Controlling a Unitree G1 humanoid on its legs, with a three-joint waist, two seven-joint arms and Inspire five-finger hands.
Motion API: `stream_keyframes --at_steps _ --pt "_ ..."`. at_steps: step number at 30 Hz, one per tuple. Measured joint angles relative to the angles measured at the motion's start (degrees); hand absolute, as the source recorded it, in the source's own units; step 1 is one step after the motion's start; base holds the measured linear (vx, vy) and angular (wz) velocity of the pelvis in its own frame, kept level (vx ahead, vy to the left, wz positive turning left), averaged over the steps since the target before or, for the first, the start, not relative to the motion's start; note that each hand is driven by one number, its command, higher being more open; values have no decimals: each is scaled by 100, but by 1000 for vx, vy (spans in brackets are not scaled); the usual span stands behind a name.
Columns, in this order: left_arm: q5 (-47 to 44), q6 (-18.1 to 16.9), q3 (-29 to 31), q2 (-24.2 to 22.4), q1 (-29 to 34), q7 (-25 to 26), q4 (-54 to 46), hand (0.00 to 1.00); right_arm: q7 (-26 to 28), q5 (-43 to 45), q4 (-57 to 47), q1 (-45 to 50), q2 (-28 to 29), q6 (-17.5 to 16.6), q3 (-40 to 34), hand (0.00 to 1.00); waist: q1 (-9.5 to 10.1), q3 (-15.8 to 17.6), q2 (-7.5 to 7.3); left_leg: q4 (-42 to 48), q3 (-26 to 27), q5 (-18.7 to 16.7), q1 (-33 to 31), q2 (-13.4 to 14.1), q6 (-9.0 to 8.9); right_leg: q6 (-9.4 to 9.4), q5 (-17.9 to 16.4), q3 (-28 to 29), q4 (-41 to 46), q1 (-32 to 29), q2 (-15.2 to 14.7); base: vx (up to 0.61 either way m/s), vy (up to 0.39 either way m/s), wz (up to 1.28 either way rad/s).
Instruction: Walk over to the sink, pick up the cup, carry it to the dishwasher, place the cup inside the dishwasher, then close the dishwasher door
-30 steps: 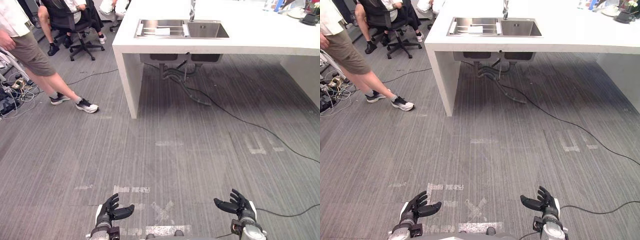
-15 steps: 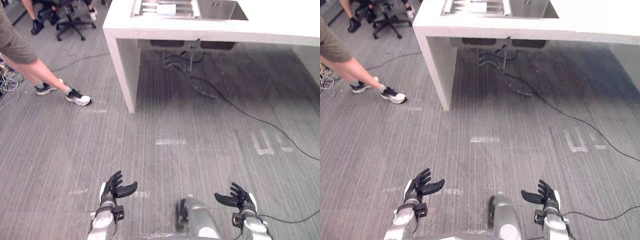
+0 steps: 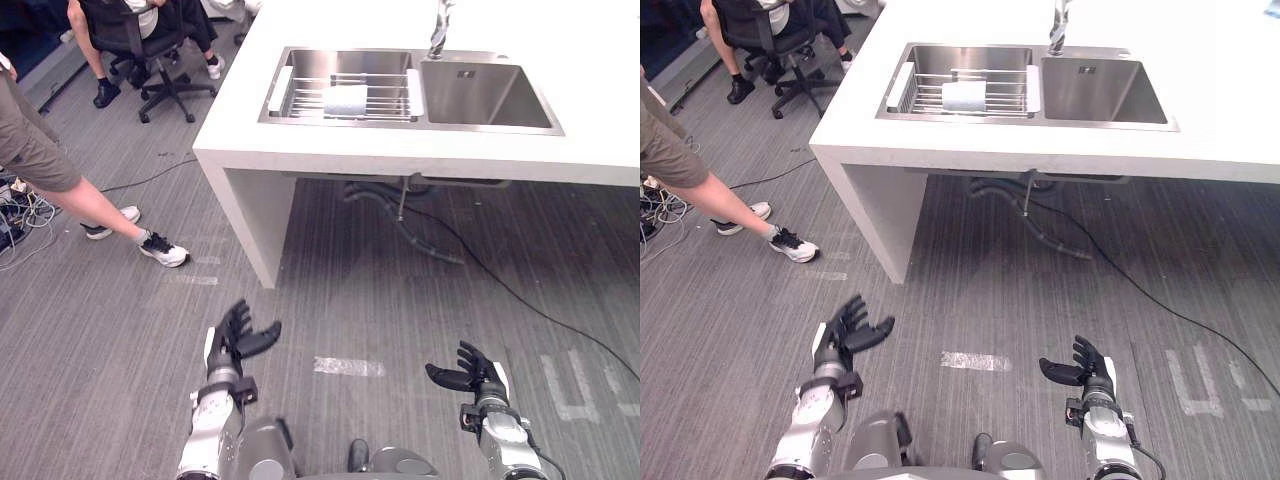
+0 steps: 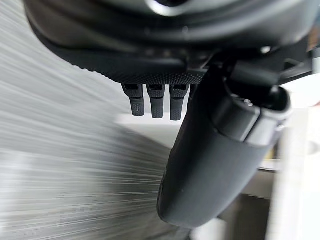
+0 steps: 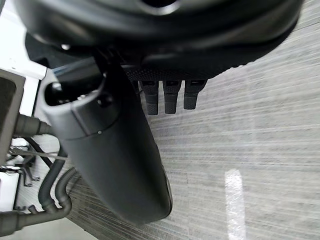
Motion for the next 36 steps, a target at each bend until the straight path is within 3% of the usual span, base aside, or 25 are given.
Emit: stream_keyframes --at_steps 1,2,3,4,6,7,8,9,10,11,13,15,16,18,19,20,21,23,25,26,28,31,33,34,36 --pt "0 -1 2 -9 5 23 -219 90 0 -1 4 11 0 6 6 90 17 22 -37 -594 -16 139 -46 -155 -11 52 -58 36 -48 91 -44 535 101 -35" --pt "2 -9 1 -53 6 110 -645 90 0 -2 16 50 -21 9 12 90 76 -2 14 -1891 -126 615 -11 -424 -63 196 -210 120 -113 271 -92 550 147 -48" --pt "9 -18 3 -100 8 230 -1090 90 -5 -11 78 123 -14 11 18 90 155 -6 -3 -2160 -285 1450 93 -630 152 375 -386 274 -147 444 -156 561 170 -52" --pt "11 -20 10 -123 5 287 -1326 90 -4 -13 95 157 1 11 20 90 157 -21 -31 -2105 -345 1631 119 -730 481 456 -478 332 -118 529 -219 602 182 -26" --pt "286 -43 23 -274 -91 411 -2301 90 -23 -64 202 223 84 36 -64 90 93 -67 -130 -1495 -302 914 60 -845 676 844 -794 479 1034 169 -538 632 190 0" --pt "375 -68 26 -269 -79 436 -2539 90 -19 -66 274 223 108 43 -60 90 97 -67 -133 -1426 -276 776 150 -846 669 908 -831 557 1608 -22 -580 615 207 -16" --pt "583 -158 45 -224 -109 572 -2891 90 -2 -122 361 263 165 45 -62 90 80 -79 -186 -1415 -240 528 406 -924 701 1354 -725 667 2969 -499 -704 719 216 0" --pt "716 -238 73 -166 -248 733 -3105 90 17 -132 379 336 209 54 -60 90 15 -71 -212 -1482 -298 317 772 -1038 735 1992 -450 769 4378 -983 -893 712 190 10" --pt "786 -275 92 -148 -305 819 -3185 90 42 -136 380 356 219 64 -47 90 -20 -70 -212 -1536 -316 227 977 -1082 742 1987 -451 764 5012 -1193 -981 700 126 15" --pt "932 -338 153 -148 -333 987 -3371 90 92 -137 381 374 235 68 43 90 -48 -72 -194 -1738 -321 89 1450 -1105 745 1697 -556 616 5817 -1547 -1155 441 42 1" --pt "1168 -504 175 -137 -332 1219 -3666 90 153 -197 373 396 280 43 197 90 -73 -98 -152 -2248 -398 41 2162 -1061 702 1201 -761 141 5907 -1976 -1362 464 6 2" --pt "1300 -745 160 -90 -335 1291 -3872 90 173 -263 357 395 330 -6 269 90 -97 -99 -146 -2595 -485 32 2637 -980 683 955 -916 -104 5415 -2451 -1386 489 -89 24" --pt "1353 -835 150 -83 -338 1306 -3901 90 207 -266 339 381 332 -17 272 90 -168 -95 -114 -2656 -545 2 2821 -884 631 934 -929 -127 4776 -2721 -1319 578 -198 54" --pt "1354 -845 64 -60 -343 1302 -3868 90 242 -263 234 436 315 -22 273 90 -233 -130 -45 -2600 -669 -186 3016 -685 316 938 -662 112 3493 -3025 -1036 489 -220 56" --pt "1354 -846 12 14 -351 1298 -3833 90 254 -263 197 525 310 -32 279 90 -244 -169 -101 -2459 -701 -373 3091 -646 85 897 -142 341 2658 -3034 -935 512 -257 46" --pt "1382 -820 -78 39 -350 1235 -3582 90 264 -262 214 643 115 -20 288 90 -233 -239 131 -2245 -799 -631 3205 -387 -115 633 631 334 2654 -2924 -748 597 -268 29" --pt "1381 -707 -74 107 -404 1186 -3464 90 263 -262 194 637 8 -18 280 90 -204 -321 249 -2202 -805 -521 3182 -307 -170 576 541 366 2707 -2942 -660 485 -215 12" --pt "1386 -651 -181 395 -718 941 -3217 90 295 -265 77 636 -70 -21 144 90 -265 -332 260 -2131 -920 -146 3177 -324 -273 547 253 284 2817 -2846 -739 418 -215 29" --pt "1465 -634 -476 705 -1024 589 -2984 90 364 -260 88 688 -97 -16 79 90 -331 -324 257 -1370 -1119 103 2962 -210 -467 491 3 61 2649 -2433 -745 367 -238 55" --pt "1499 -625 -717 877 -1146 367 -2824 90 397 -260 77 729 -94 -17 94 90 -337 -315 244 -408 -1152 269 2585 -55 -569 461 -12 -72 2360 -2032 -715 281 -200 42" --pt "1621 -607 -1066 1180 -1193 -39 -2731 90 424 -259 -30 843 -81 -20 104 90 -307 -309 212 506 -902 -55 2009 203 -374 429 -7 -215 1861 -1418 -656 253 -155 28" --pt "1832 -608 -1191 1502 -1205 -425 -2724 90 446 -237 42 892 -114 21 79 90 -208 -365 225 -455 -776 -195 1539 37 -179 459 19 -192 1537 -1167 -672 171 -16 -4" --pt "1926 -598 -1195 1623 -1237 -558 -2692 90 503 -235 107 925 -121 22 92 90 -202 -414 305 -1713 -797 510 1393 -129 -85 535 22 -181 1519 -1156 -622 183 94 -8" --pt "1952 -566 -1194 1675 -1266 -649 -2649 90 522 -226 210 902 -45 19 95 90 -177 -448 316 -2053 -771 709 1431 -173 -132 614 -15 -99 1541 -1156 -574 209 112 -4" --pt "2039 -452 -1232 1727 -1271 -773 -2600 90 584 -237 238 998 52 30 108 90 -203 -481 167 -2314 -754 811 1516 -324 -57 678 -18 -29 1496 -1178 -696 127 73 6"
